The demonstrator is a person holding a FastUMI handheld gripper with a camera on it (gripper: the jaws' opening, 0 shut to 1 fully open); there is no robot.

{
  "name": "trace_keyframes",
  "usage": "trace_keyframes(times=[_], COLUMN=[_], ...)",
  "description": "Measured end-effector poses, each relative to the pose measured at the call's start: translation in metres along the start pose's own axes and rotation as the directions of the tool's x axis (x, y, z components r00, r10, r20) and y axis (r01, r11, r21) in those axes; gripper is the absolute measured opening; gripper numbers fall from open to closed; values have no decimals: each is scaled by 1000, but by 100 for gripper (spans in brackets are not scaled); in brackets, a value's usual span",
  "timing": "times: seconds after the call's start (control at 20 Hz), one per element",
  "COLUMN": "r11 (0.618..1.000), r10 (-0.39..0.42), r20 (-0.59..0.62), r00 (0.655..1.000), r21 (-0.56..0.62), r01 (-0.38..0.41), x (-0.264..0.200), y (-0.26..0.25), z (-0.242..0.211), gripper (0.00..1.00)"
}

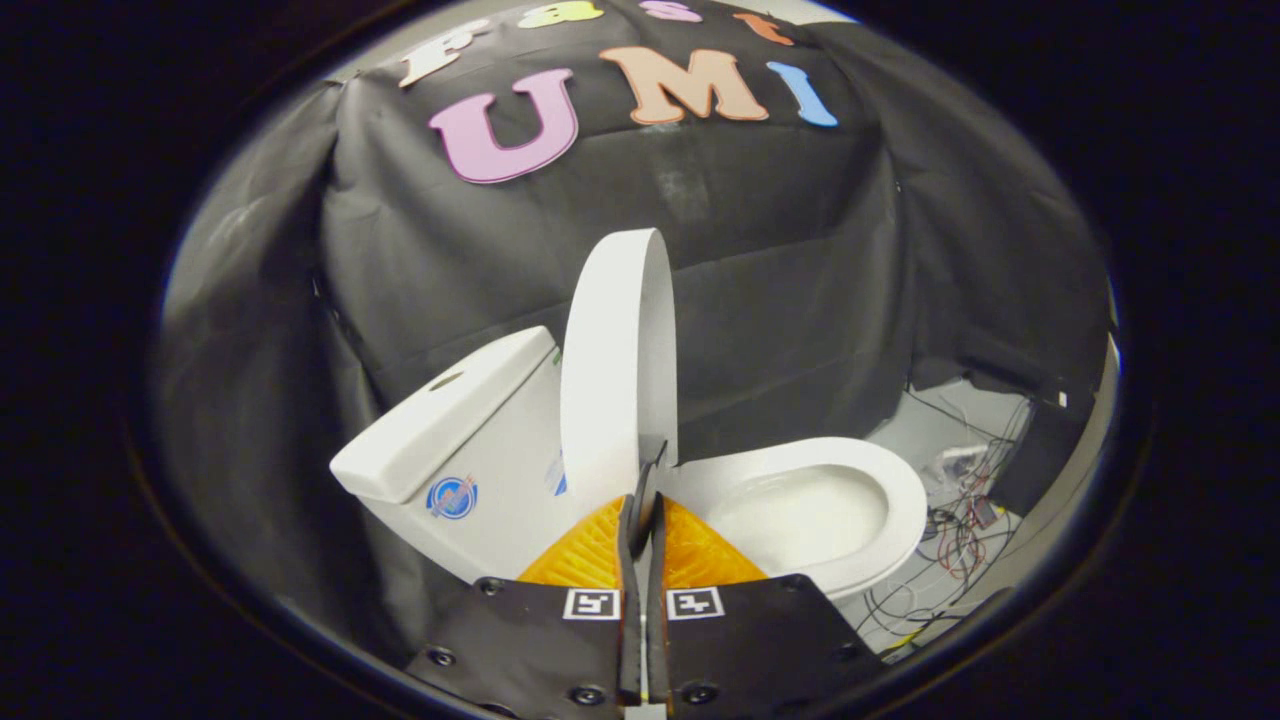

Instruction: Open the toilet lid.

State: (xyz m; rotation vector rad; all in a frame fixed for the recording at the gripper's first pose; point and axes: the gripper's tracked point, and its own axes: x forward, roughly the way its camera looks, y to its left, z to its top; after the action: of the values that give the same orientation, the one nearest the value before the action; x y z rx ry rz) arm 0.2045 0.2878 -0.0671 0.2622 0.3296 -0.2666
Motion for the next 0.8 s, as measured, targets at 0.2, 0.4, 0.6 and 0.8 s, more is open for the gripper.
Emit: trace_keyframes(times=[0.2, 0.4, 0.6, 0.8], r11=[999, 997, 995, 990], r10=[40, 76, 97, 139], r20=[16, 10, 2, 1], r00=[999, 997, 995, 990], r21=[29, 20, -8, -14], r01=[-41, -76, -97, -139], x=[4, 10, 14, 18], y=[18, 38, 60, 86], z=[0, 0, -1, -4], gripper=[3, 3, 3, 5])
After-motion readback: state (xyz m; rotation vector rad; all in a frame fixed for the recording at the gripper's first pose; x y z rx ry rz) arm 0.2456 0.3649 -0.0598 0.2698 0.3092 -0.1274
